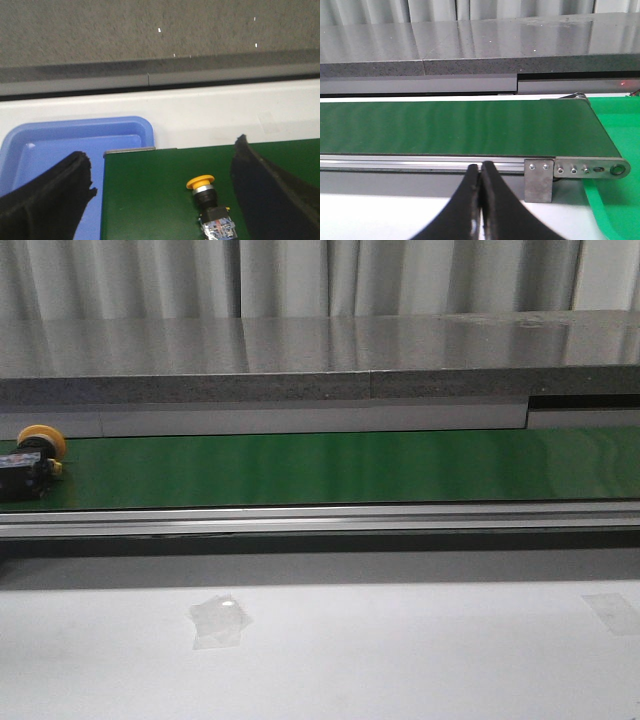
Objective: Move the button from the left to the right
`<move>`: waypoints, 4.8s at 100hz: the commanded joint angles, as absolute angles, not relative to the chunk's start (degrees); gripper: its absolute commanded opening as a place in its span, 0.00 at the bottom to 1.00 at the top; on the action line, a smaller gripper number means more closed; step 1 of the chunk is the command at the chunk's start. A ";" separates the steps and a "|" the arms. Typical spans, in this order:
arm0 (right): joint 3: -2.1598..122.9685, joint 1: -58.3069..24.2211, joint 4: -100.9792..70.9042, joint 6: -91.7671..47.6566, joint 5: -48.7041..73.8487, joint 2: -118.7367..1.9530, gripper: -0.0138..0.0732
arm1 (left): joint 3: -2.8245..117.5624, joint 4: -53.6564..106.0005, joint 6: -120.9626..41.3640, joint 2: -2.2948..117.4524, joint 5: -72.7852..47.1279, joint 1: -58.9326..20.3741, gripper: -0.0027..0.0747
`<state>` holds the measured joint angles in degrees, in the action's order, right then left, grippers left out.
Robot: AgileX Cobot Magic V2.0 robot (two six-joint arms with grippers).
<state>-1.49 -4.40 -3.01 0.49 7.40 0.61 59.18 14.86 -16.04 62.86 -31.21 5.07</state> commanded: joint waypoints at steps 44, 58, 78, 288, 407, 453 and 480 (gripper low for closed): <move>-0.68 -4.45 -2.41 0.55 2.65 1.71 0.08 | 29.73 16.50 -18.00 30.96 -6.16 -2.47 0.75; -0.68 -4.45 -2.41 0.55 2.65 1.71 0.08 | 25.50 17.92 -18.00 23.75 -4.84 -2.71 0.75; -0.68 -4.45 -2.41 0.55 2.65 1.71 0.08 | 23.73 17.92 -18.00 19.91 -5.79 -2.71 0.74; 49.53 -4.45 -6.29 0.55 39.38 -48.19 0.08 | 23.73 17.92 -18.00 19.91 -5.79 -2.71 0.01; 58.00 -4.50 -11.54 -6.36 43.85 -63.74 0.88 | 23.73 17.92 -18.00 19.91 -5.79 -2.71 0.01; 68.69 -10.70 -11.23 -8.62 43.59 -83.12 0.88 | 23.73 17.92 -18.00 19.91 -5.79 -2.71 0.01; 71.77 -10.89 -10.00 -8.62 43.06 -90.03 0.88 | 23.73 17.92 -18.00 19.91 -5.79 -2.71 0.01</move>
<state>69.37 -10.80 -10.55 -7.87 45.38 -90.64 22.14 17.18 -18.30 19.58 -10.19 -2.20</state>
